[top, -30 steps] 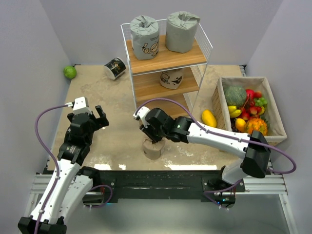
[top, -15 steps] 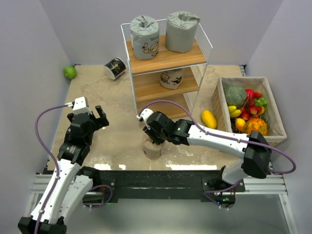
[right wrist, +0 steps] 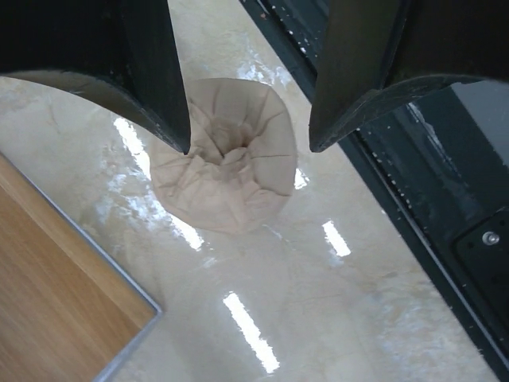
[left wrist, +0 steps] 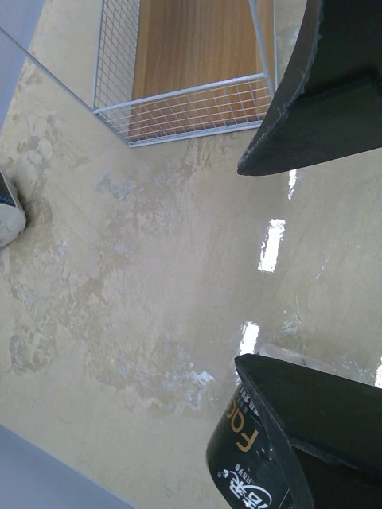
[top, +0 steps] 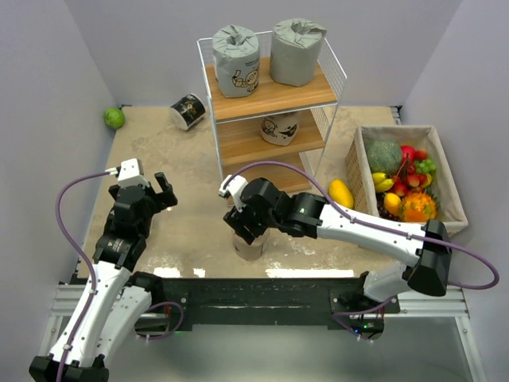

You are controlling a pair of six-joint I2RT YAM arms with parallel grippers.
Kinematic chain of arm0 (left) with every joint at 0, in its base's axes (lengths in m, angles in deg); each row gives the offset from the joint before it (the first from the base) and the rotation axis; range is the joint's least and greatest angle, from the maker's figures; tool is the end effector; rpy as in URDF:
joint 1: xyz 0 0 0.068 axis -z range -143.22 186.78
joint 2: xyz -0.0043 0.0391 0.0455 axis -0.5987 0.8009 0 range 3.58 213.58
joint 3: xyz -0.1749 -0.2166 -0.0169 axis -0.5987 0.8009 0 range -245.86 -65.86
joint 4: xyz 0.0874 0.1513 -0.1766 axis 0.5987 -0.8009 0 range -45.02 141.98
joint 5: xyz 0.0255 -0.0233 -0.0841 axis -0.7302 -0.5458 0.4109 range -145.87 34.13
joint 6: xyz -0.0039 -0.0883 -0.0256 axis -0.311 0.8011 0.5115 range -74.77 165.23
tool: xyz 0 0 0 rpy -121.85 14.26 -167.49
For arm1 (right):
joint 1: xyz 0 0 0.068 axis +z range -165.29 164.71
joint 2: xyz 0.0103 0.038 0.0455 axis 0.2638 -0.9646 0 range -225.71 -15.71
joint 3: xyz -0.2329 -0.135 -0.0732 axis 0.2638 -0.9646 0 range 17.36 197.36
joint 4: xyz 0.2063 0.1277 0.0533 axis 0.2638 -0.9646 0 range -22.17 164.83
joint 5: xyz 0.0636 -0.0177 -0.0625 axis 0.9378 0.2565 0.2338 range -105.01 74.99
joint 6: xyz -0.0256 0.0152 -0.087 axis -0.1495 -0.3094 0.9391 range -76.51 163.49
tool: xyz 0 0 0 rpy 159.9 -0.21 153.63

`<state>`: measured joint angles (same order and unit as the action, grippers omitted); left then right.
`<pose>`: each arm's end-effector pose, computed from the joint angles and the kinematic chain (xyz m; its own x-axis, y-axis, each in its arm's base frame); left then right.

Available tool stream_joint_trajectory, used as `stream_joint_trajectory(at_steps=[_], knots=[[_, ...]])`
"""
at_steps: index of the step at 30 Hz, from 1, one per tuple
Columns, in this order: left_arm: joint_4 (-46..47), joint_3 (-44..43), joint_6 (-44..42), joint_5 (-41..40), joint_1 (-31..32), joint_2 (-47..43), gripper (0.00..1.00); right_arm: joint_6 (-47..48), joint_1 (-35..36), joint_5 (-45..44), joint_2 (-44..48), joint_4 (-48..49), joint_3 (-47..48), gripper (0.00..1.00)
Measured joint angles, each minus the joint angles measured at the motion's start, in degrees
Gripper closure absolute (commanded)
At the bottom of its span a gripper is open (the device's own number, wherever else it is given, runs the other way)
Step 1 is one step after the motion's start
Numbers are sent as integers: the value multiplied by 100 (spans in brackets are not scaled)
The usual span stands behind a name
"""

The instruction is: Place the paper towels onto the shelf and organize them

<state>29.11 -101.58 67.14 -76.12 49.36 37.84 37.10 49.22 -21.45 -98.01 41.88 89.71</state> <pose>0.1692 -0.0084 0.2762 -0.2895 -0.2941 -0.9109 -0.2350 0.9443 -0.2302 0.1529 0.2994 0.2944 -0.3870 -0.5548 -0.7365 -0.8237 0.5670 0.0057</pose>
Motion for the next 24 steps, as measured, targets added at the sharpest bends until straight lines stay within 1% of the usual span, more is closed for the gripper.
stream_joint_trajectory(at_steps=[5, 16, 21, 23, 24], knots=[[0, 0, 0, 2, 0, 0, 1, -4, 175, 170, -90, 101, -39, 32], [0, 0, 0, 0, 0, 2, 1, -2, 186, -11, -651, 166, -243, 39], [0, 0, 0, 0, 0, 28, 1, 4, 216, -68, -750, 382, -538, 41], [0, 0, 0, 0, 0, 37, 1, 20, 256, -149, -798, 426, -632, 45], [0, 0, 0, 0, 0, 42, 1, 42, 280, -175, -824, 444, -662, 49]])
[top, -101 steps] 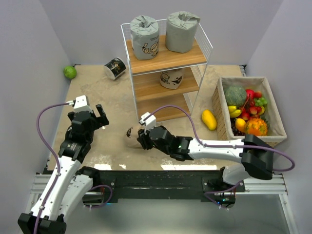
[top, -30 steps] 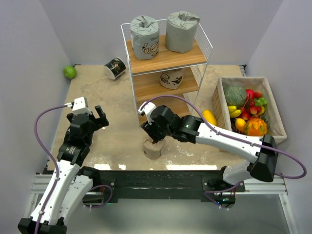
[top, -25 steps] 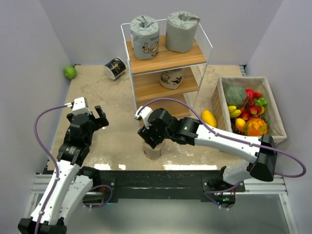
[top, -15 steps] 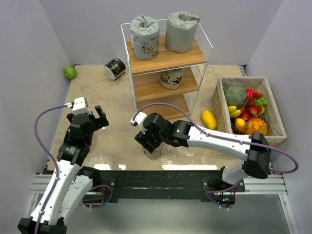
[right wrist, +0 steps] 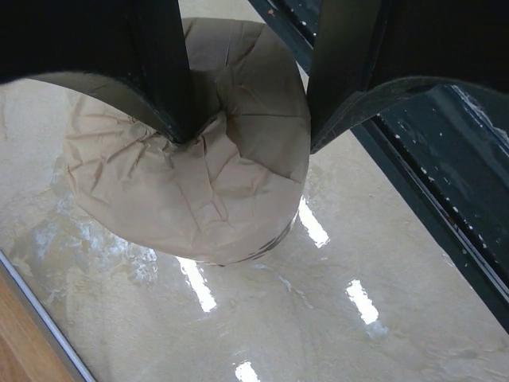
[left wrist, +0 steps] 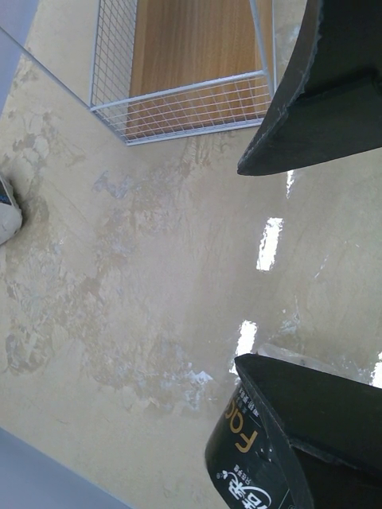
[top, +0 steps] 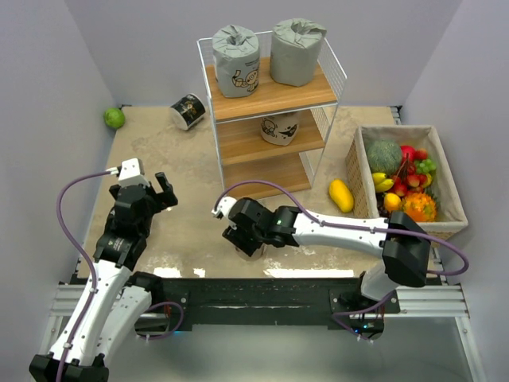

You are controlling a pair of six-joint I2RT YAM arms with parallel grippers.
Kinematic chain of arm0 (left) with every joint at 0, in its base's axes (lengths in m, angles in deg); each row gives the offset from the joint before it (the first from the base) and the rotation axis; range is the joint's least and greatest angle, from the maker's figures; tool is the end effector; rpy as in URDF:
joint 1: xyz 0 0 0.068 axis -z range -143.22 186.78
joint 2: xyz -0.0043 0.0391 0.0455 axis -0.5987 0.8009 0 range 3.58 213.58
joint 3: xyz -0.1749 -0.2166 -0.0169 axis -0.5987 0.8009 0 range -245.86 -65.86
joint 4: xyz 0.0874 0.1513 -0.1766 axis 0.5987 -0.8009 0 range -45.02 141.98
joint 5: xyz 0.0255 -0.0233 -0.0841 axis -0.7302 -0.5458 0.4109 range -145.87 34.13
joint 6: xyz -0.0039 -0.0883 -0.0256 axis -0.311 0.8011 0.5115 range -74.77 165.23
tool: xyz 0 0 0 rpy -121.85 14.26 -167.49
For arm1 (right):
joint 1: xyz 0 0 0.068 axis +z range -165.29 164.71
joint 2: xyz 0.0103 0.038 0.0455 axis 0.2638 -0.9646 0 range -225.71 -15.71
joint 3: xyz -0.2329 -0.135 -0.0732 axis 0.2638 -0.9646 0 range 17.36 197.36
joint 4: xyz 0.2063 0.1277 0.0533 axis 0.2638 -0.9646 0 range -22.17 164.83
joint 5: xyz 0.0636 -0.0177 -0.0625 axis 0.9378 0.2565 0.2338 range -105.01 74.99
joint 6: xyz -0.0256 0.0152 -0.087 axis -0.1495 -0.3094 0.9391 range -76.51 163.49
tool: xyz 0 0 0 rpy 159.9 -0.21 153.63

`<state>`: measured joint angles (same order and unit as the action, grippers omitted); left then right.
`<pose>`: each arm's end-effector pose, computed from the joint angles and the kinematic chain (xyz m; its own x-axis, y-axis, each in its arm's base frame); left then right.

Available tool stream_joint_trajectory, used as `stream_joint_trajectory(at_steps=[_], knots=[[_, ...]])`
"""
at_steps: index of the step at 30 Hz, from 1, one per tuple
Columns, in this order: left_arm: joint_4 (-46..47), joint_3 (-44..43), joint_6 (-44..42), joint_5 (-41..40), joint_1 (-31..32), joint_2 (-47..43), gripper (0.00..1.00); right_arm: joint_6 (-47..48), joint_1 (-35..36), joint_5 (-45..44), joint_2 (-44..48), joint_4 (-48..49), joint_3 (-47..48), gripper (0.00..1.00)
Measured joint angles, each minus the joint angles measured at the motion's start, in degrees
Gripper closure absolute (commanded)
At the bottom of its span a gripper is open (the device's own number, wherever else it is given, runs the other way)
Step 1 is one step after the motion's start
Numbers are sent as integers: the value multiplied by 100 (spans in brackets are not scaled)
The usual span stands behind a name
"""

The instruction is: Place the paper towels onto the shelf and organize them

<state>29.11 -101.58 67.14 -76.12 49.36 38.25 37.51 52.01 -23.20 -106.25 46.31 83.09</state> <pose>0.1704 -0.0087 0.2751 -0.2959 -0.2927 -0.9093 -0.2366 0.9447 -0.2271 0.1460 0.3188 0.2164 -0.3995 -0.6879 -0.6059 -0.8433 0.5349 -0.0513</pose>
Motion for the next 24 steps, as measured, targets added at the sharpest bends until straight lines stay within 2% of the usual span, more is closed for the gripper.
stream_joint_trajectory(at_steps=[6, 10, 13, 19, 24], knots=[[0, 0, 0, 2, 0, 33, 1, 299, 229, -264, -17, 81, -37, 64], [0, 0, 0, 2, 0, 44, 1, 883, 448, -468, 63, 59, -57, 69], [0, 0, 0, 2, 0, 46, 1, 1471, 562, -658, 433, 57, -138, 70], [0, 0, 0, 2, 0, 26, 1, 2992, 564, -951, 2024, 203, -249, 68], [0, 0, 0, 2, 0, 0, 1, 4063, 564, -1086, 2608, 50, 284, 67]])
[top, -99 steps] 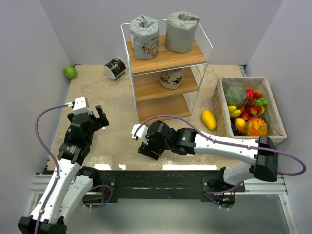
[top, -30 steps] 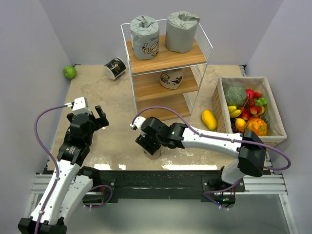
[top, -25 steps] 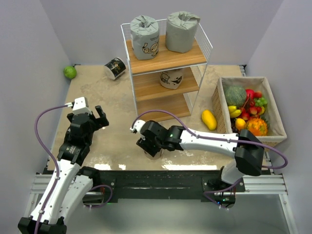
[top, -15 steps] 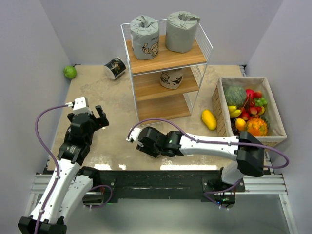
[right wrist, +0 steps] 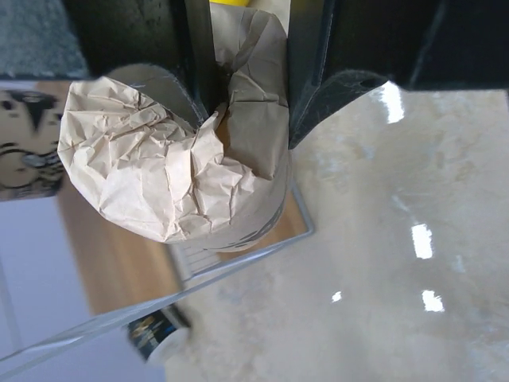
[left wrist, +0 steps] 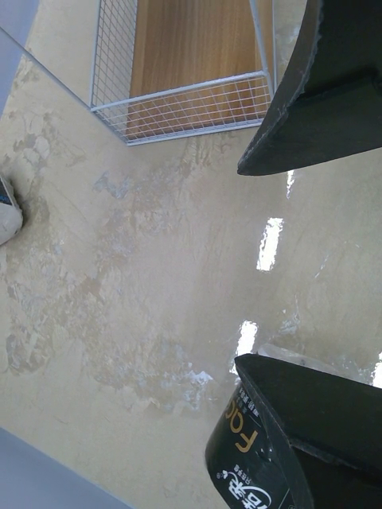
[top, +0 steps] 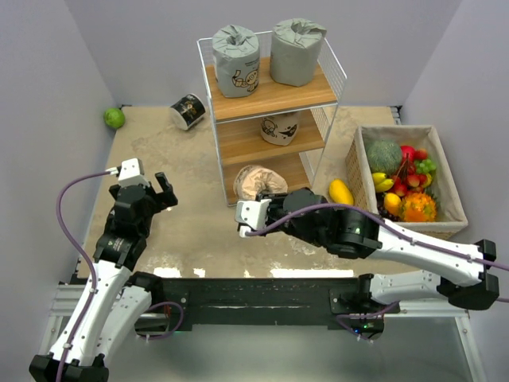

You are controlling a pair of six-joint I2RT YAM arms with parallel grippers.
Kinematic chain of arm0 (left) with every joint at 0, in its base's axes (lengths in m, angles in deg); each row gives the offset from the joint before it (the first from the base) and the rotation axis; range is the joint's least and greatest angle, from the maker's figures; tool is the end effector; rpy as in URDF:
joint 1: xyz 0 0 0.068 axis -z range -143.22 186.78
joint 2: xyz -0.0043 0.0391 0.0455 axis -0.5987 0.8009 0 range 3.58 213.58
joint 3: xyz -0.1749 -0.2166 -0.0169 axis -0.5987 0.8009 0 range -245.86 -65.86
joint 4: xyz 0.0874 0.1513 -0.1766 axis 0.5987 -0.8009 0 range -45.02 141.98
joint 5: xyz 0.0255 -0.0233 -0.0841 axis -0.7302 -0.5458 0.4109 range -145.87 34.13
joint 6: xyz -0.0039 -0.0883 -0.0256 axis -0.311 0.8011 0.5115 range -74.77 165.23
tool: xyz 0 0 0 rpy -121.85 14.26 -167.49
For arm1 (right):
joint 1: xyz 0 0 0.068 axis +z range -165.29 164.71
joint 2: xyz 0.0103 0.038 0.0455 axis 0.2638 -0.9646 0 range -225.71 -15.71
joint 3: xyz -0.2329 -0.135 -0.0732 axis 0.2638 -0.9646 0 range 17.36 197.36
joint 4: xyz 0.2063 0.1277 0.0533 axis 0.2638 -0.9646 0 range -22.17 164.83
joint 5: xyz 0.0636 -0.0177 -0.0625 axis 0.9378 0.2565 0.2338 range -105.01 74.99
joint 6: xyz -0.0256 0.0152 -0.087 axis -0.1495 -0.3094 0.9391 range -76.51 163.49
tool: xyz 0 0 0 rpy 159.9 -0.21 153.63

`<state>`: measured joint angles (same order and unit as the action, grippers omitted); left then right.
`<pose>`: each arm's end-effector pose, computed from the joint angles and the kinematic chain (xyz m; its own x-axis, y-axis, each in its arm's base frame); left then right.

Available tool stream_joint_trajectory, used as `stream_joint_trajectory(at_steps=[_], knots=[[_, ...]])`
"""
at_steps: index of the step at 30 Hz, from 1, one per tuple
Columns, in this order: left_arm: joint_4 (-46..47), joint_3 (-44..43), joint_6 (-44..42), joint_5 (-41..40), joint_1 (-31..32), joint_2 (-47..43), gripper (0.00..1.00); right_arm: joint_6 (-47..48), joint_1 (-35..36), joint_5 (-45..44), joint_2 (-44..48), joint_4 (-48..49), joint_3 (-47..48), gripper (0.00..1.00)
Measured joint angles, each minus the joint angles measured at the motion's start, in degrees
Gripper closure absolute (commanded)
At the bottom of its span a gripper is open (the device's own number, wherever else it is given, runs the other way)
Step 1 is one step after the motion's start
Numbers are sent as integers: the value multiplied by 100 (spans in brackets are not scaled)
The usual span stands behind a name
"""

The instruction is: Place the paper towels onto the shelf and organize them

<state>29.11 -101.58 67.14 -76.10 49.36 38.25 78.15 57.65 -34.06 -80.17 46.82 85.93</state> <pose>0.1704 -0.0087 0.2751 -0.2960 -0.2927 -0.9092 -0.2363 0.9447 -0.2272 0.1045 0.2489 0.3723 0.3664 -0.6384 -0.6769 -0.7389 0.2424 -0.6287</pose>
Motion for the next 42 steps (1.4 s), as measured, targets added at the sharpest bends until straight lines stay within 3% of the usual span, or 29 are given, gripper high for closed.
stream_joint_trajectory(at_steps=[10, 20, 28, 37, 42], knots=[[0, 0, 0, 0, 0, -11, 1, 1543, -603, -199, -321, -317, 1078, 67], [0, 2, 0, 0, 0, -20, 1, 2358, -1167, 221, -1113, -614, 2048, 66], [0, 2, 0, 0, 0, -48, 1, 2317, -1209, 730, -1082, -984, 2072, 68], [0, 2, 0, 2, 0, -136, 1, 1598, -1346, 2170, 415, -1543, 1670, 68], [0, 2, 0, 2, 0, -197, 1, 1397, -1346, 2621, 575, -1864, 1814, 68]])
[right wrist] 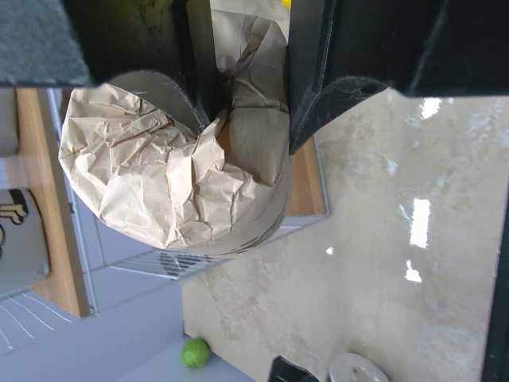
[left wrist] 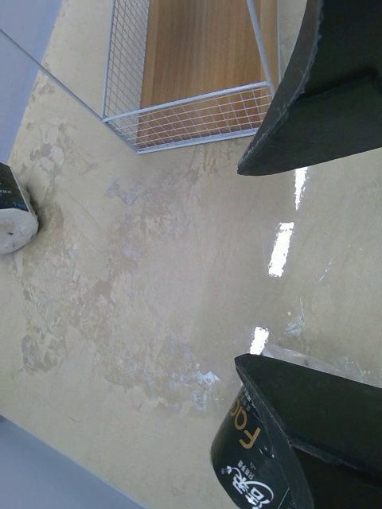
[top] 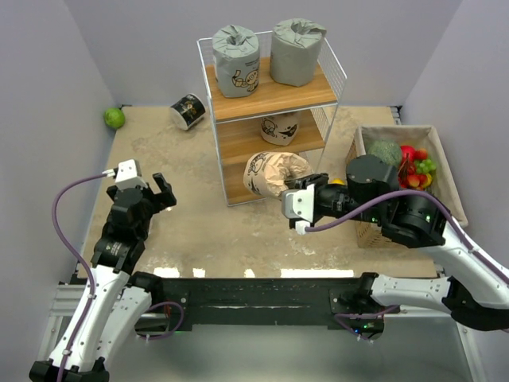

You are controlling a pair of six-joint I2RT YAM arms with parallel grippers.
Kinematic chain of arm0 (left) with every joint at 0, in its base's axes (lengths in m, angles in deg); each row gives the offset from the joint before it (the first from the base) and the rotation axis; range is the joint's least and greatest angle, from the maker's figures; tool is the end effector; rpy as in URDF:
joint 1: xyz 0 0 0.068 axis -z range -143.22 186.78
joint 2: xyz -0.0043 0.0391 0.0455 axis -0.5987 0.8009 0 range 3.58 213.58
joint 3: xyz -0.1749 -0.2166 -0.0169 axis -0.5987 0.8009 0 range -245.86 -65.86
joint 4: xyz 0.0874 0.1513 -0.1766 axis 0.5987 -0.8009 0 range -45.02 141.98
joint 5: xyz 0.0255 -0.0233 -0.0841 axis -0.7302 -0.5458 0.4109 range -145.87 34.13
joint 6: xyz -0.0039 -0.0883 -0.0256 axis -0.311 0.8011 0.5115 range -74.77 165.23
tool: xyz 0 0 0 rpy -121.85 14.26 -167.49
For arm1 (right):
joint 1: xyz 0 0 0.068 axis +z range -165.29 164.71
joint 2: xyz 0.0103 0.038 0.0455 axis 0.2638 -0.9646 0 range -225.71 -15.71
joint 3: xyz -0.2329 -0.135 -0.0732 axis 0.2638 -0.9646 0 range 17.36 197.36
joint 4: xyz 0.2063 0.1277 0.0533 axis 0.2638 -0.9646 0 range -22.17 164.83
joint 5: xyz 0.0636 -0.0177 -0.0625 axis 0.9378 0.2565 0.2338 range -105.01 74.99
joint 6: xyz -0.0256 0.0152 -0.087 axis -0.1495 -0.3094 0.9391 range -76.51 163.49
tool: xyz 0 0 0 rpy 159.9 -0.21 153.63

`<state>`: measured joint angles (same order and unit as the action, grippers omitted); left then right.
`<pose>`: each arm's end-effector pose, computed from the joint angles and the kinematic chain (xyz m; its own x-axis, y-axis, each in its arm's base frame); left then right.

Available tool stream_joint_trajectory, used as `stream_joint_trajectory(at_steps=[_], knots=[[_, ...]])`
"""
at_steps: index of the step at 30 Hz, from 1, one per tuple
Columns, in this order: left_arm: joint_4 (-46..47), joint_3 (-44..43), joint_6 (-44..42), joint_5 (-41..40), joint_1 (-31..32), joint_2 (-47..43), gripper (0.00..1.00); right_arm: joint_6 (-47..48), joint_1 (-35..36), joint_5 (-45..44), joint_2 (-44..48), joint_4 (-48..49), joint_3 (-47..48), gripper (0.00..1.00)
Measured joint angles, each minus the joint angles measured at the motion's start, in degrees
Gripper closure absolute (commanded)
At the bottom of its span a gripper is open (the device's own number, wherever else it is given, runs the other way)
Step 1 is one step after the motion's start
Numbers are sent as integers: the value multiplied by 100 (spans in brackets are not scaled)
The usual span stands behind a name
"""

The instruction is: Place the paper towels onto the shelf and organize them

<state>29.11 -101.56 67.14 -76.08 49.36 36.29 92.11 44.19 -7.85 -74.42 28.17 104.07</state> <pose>0.1649 -0.0075 0.2799 -0.2660 -0.2995 -0.9163 -0.2283 0.9431 -0.2420 0.0942 0.1803 0.4561 0.5790 -0.4838 -0.6563 -0.7266 0.0589 -0.6845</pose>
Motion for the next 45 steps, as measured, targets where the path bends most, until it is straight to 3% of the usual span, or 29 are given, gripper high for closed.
stream_joint_trajectory(at_steps=[10, 21, 28, 36, 39, 45], knots=[[0, 0, 0, 2, 0, 4, 0, -55, 0, 697, -79, -509, 133, 68], [0, 0, 0, 4, 0, 0, 1, 175, -17, 2264, 682, -699, 170, 69], [0, 0, -2, 7, 0, 2, 1, 278, -20, 2721, 809, -758, 170, 69], [2, 0, -2, 31, 0, -2, 0, 372, -15, 1904, 494, -577, 9, 71], [11, 9, 0, 39, 0, -24, 1, 605, -15, 1023, -221, -433, -20, 71], [9, 37, -2, 57, 0, 42, 1, 1040, -76, 90, -1655, -168, 74, 71]])
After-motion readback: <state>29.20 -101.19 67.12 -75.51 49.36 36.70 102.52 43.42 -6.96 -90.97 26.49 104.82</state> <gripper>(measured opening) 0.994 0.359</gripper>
